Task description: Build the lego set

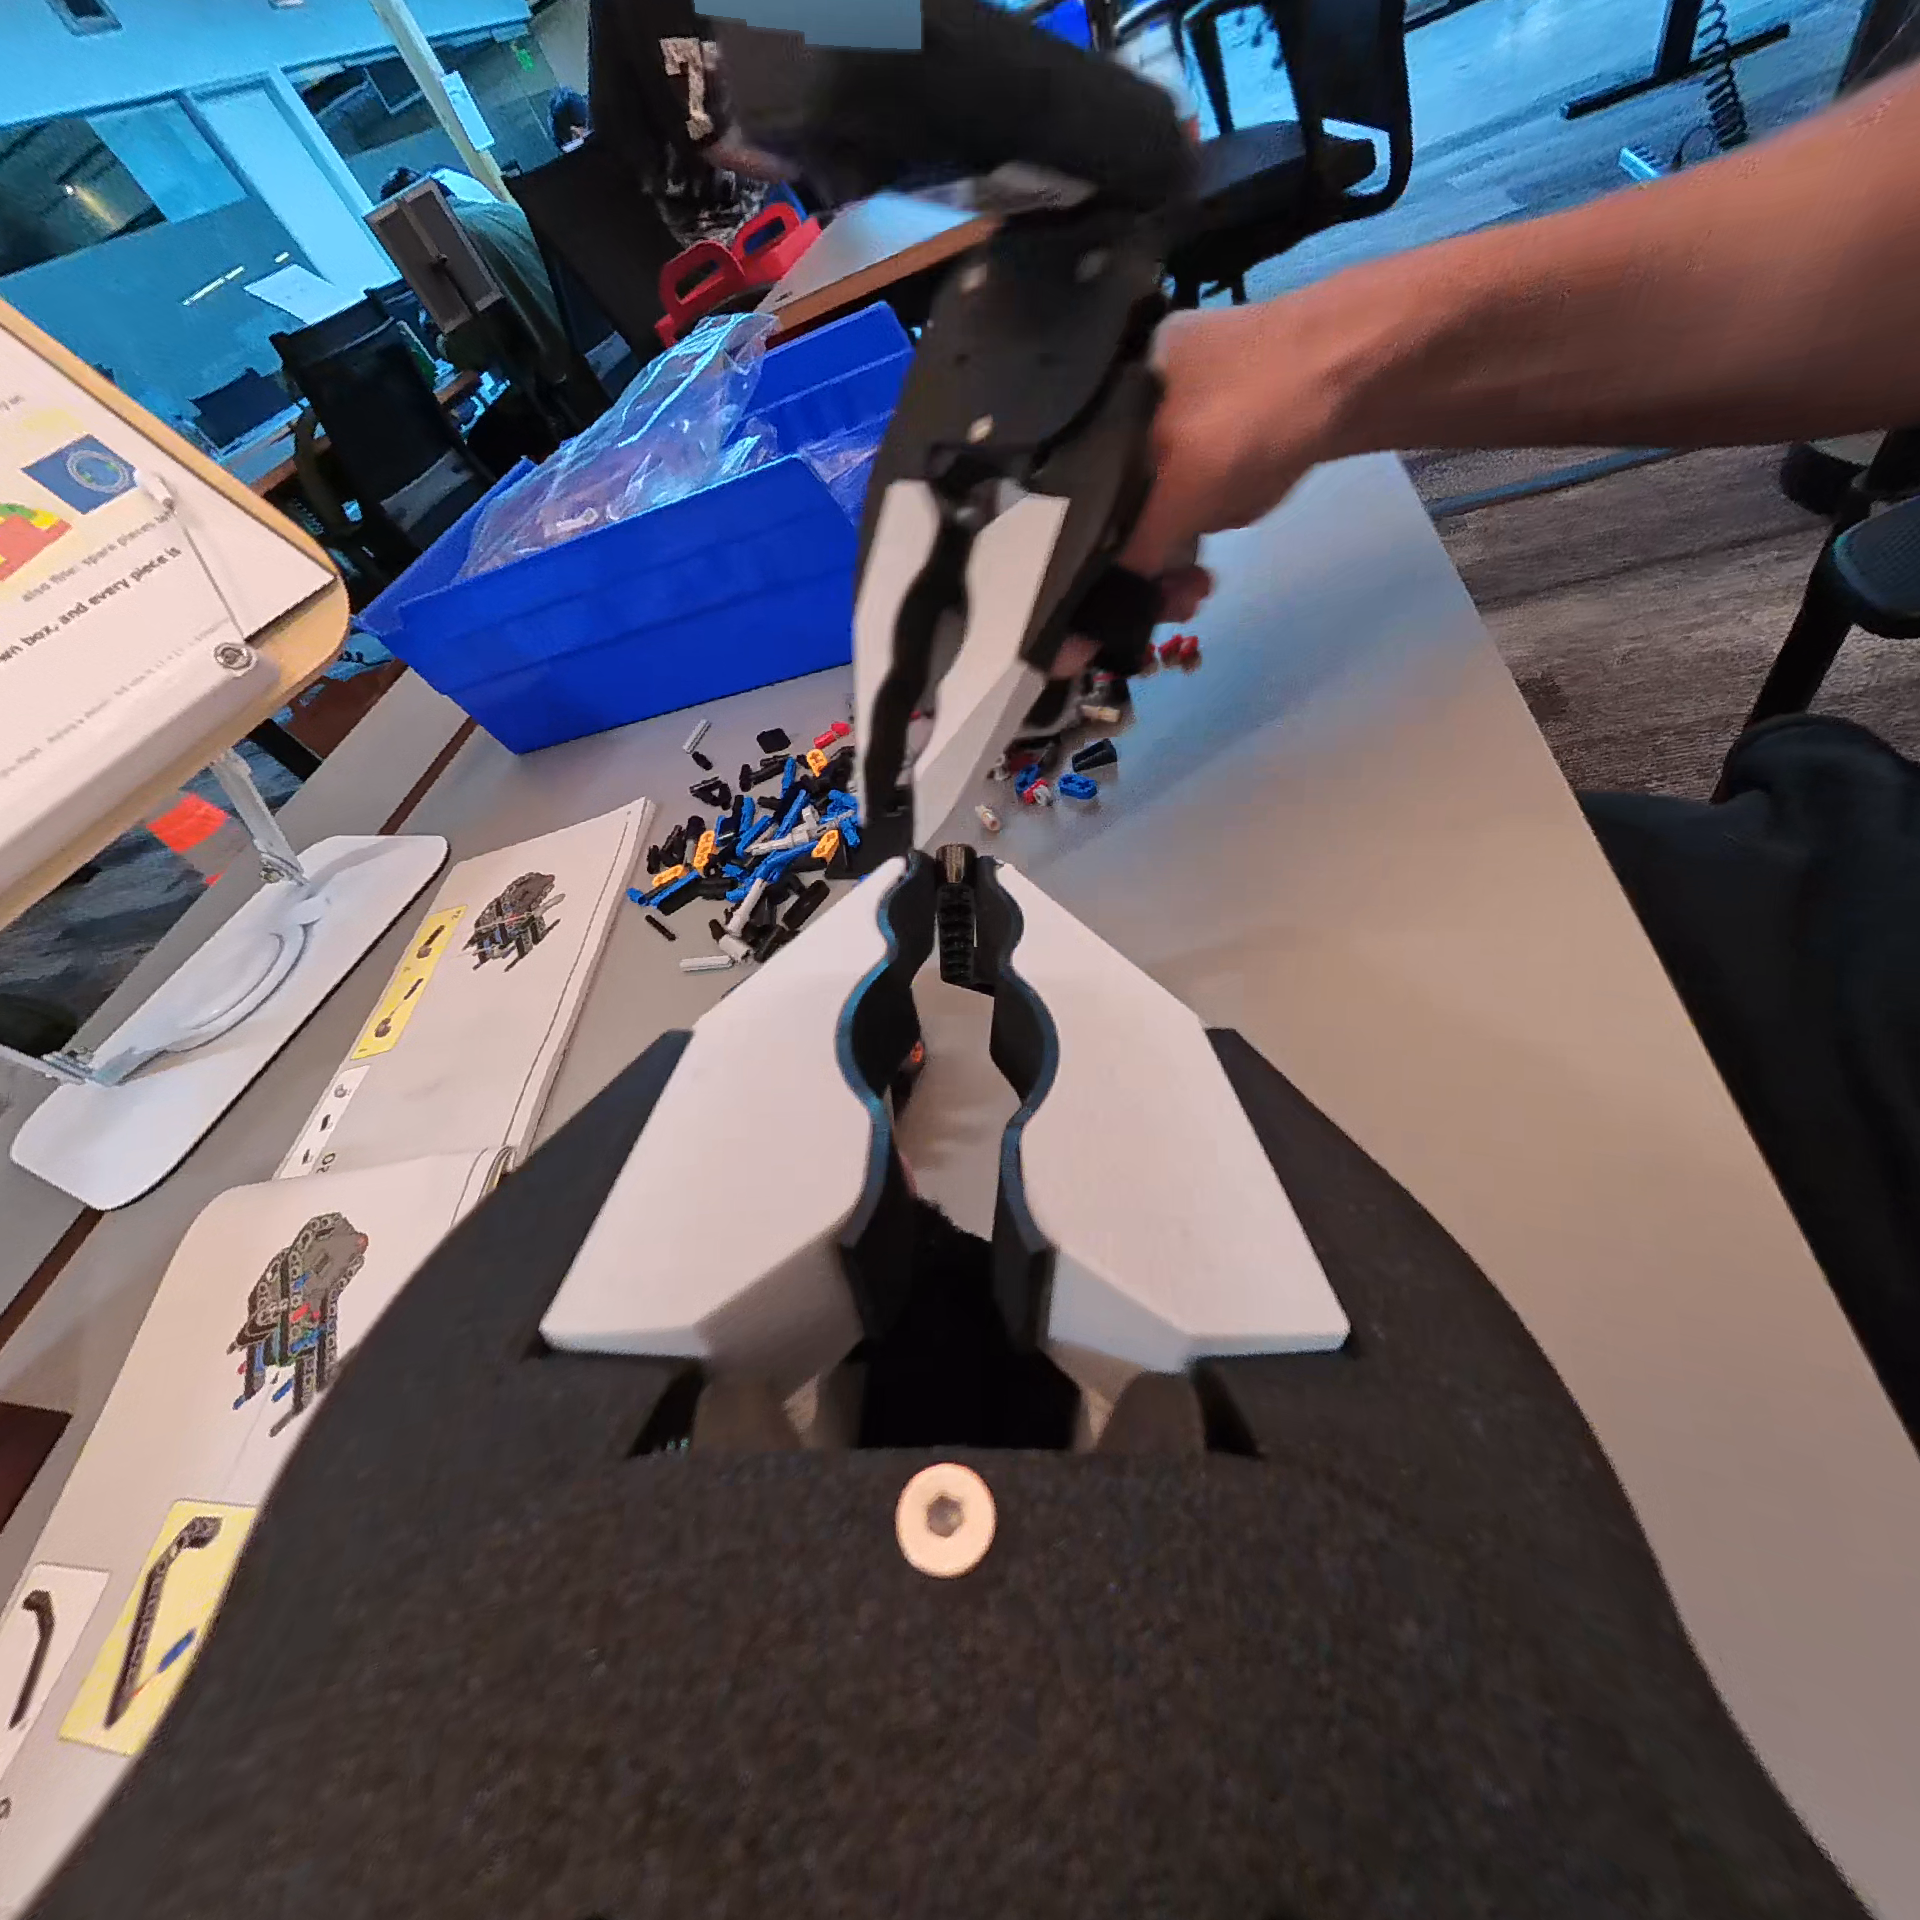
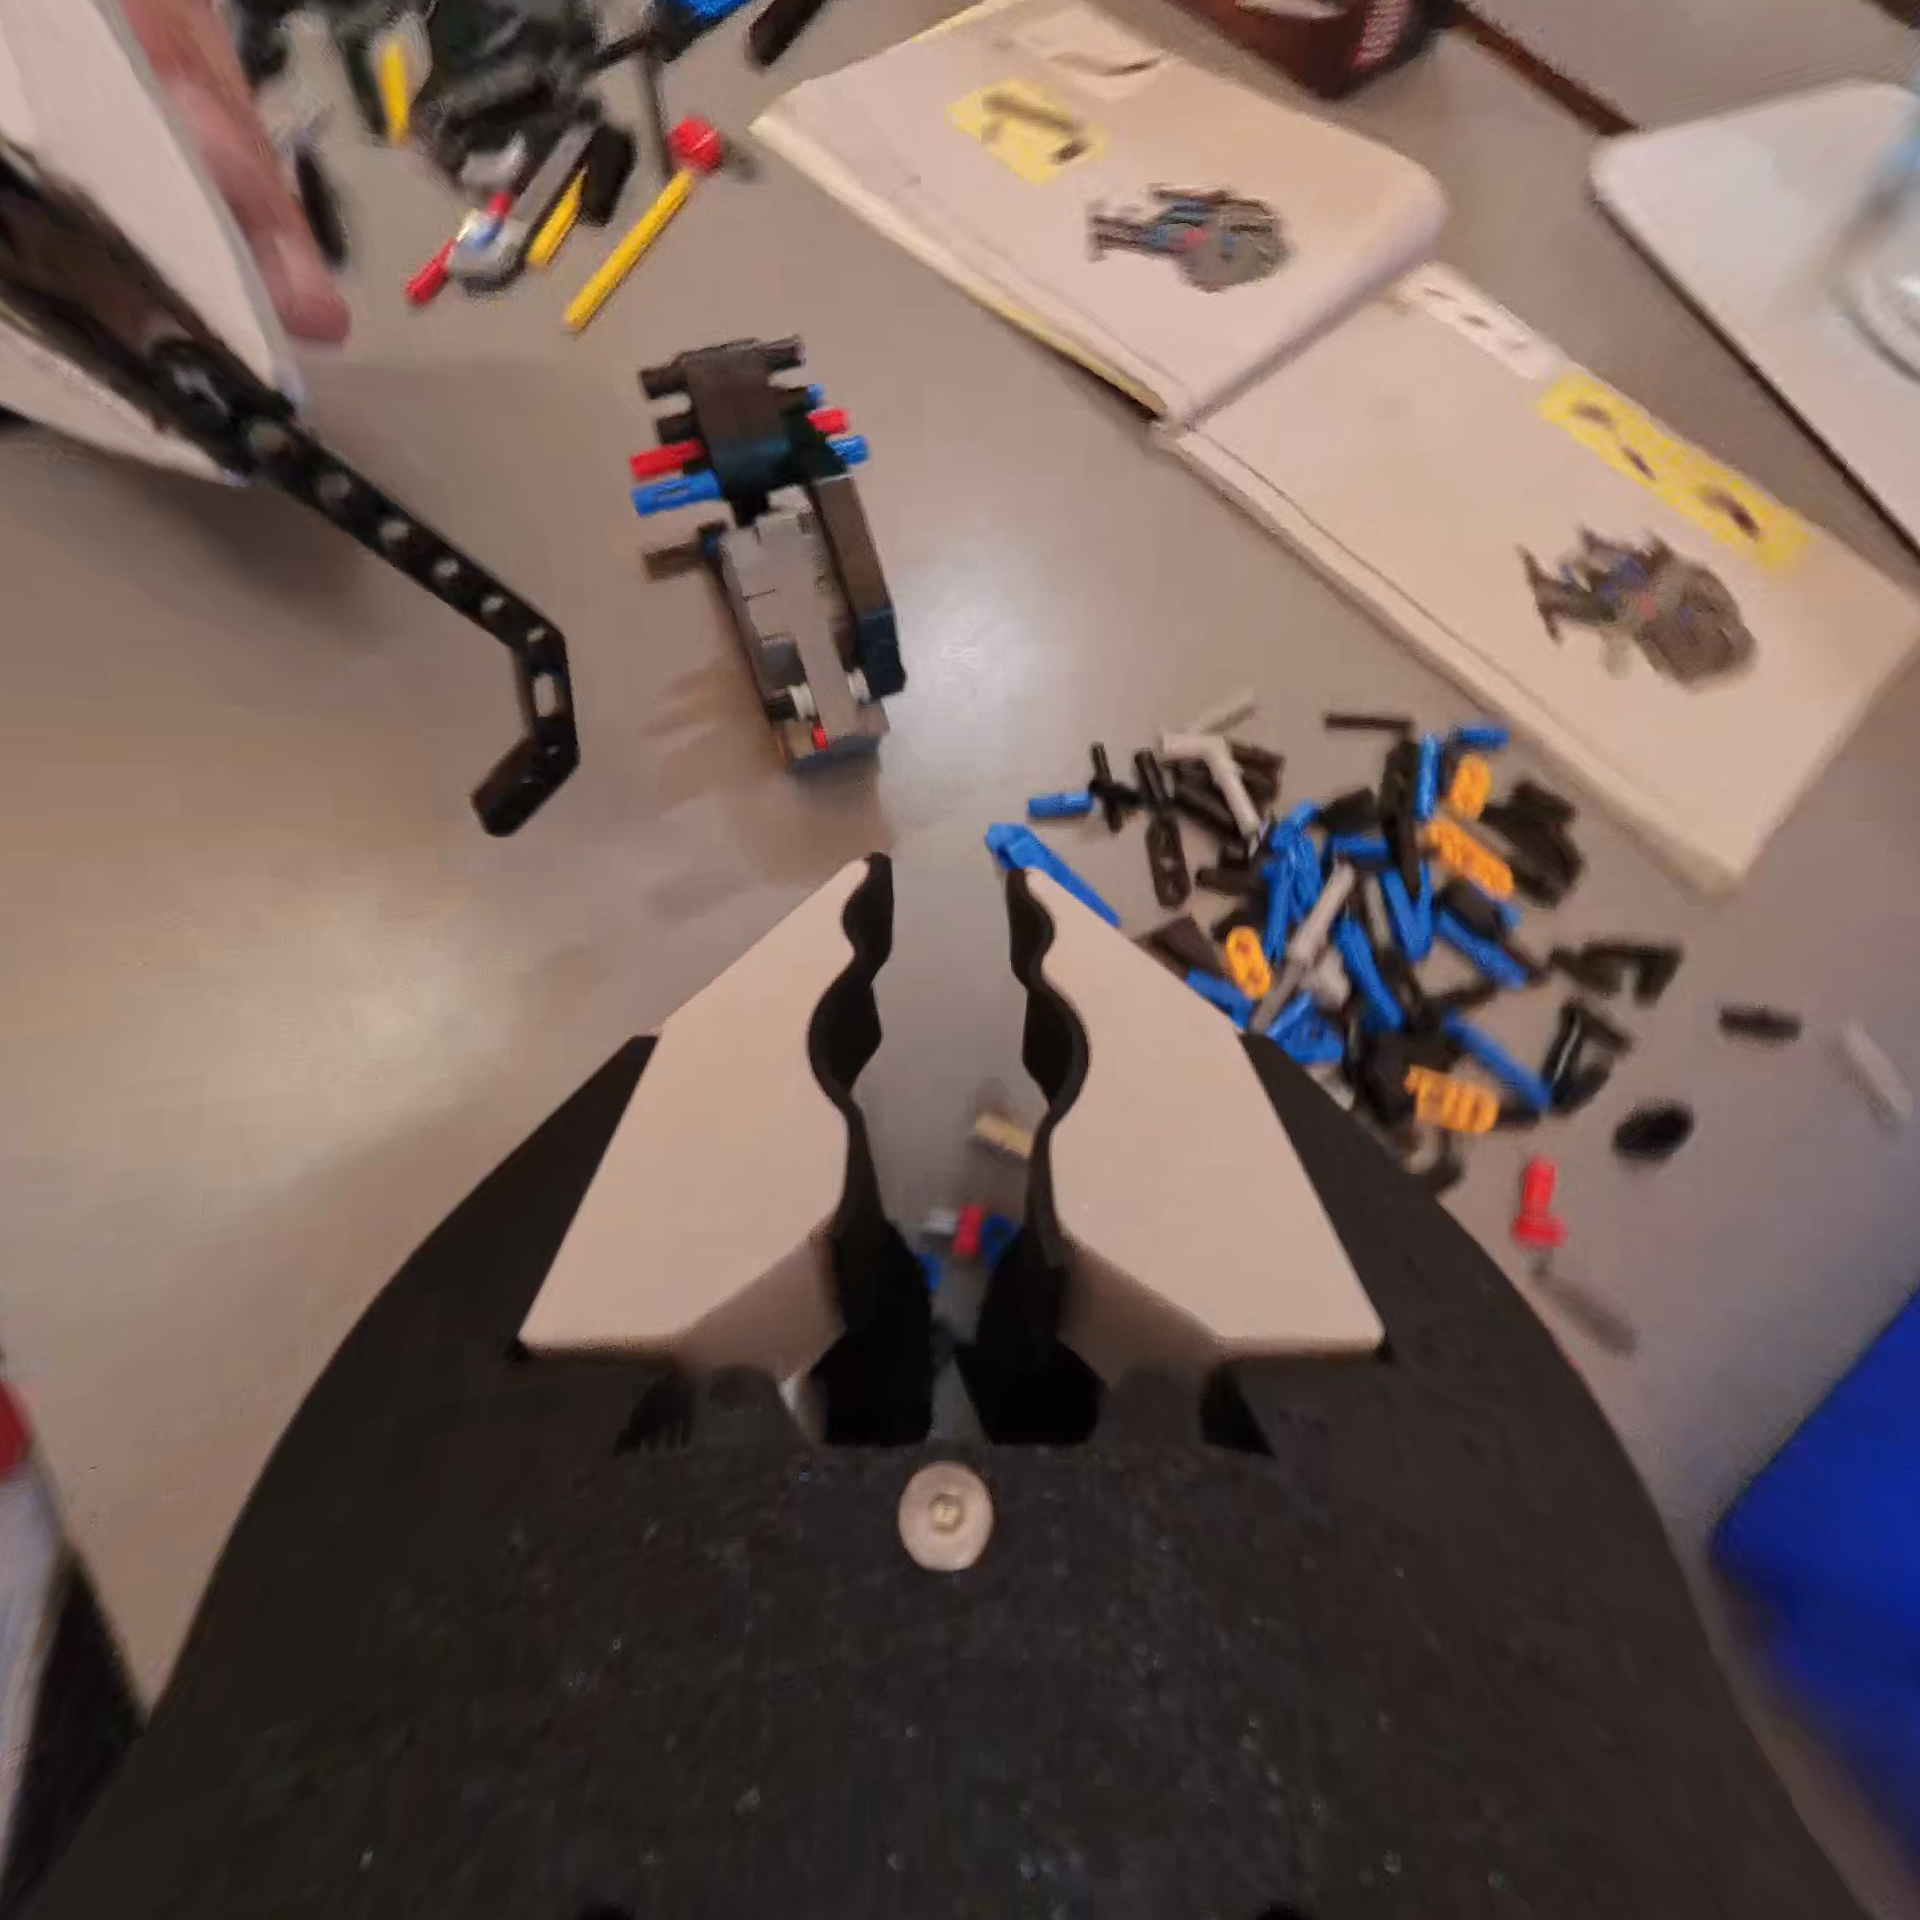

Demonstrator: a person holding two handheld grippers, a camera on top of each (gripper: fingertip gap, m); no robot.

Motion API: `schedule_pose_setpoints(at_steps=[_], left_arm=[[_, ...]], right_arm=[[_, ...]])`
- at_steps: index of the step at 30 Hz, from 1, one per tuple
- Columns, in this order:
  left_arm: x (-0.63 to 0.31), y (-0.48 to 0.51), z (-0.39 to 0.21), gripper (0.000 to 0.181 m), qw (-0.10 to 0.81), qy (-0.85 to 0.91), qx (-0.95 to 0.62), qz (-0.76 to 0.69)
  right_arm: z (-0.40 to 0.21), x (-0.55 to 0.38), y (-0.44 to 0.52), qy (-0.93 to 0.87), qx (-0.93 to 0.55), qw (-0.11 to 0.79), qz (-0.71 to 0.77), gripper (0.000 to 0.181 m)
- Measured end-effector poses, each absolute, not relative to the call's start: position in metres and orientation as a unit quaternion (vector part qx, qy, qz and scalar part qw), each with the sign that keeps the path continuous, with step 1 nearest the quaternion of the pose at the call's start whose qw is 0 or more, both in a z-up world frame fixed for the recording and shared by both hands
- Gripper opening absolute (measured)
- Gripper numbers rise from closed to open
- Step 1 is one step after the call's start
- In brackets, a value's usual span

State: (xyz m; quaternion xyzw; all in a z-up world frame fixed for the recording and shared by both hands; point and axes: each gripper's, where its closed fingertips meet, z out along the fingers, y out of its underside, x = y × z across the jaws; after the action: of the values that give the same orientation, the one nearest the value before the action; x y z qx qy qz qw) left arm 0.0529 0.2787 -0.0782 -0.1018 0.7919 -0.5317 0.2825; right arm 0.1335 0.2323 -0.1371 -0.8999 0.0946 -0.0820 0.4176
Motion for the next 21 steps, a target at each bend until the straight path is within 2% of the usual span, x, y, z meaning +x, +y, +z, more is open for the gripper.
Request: schedule_pose_setpoints(at_steps=[2, 5, 10, 11, 16, 21], left_arm=[[0.051, 0.277, -0.078, 0.006, 0.287, 0.792, -0.094, -0.531], [0.047, 0.274, -0.079, 0.005, 0.289, 0.794, -0.082, -0.528], [0.043, 0.271, -0.083, 0.005, 0.283, 0.797, -0.067, -0.529], [0.043, 0.271, -0.083, 0.005, 0.279, 0.798, -0.069, -0.53], [0.041, 0.27, -0.083, 0.006, 0.271, 0.798, -0.067, -0.534], [0.037, 0.268, -0.078, 0.006, 0.263, 0.794, -0.064, -0.545]], right_arm=[[-0.142, 0.152, 0.237, 0.017, -0.924, 0.365, -0.112, 0.019], [-0.137, 0.152, 0.251, -0.102, -0.923, 0.366, -0.058, 0.017], [-0.147, 0.156, 0.261, -0.244, -0.929, 0.279, -0.023, 0.019], [-0.15, 0.162, 0.259, -0.268, -0.926, 0.264, -0.031, 0.015], [-0.154, 0.162, 0.25, -0.256, -0.927, 0.264, 0.07, 0.01], [-0.165, 0.158, 0.252, -0.286, -0.927, 0.239, 0.049, 0.01]])
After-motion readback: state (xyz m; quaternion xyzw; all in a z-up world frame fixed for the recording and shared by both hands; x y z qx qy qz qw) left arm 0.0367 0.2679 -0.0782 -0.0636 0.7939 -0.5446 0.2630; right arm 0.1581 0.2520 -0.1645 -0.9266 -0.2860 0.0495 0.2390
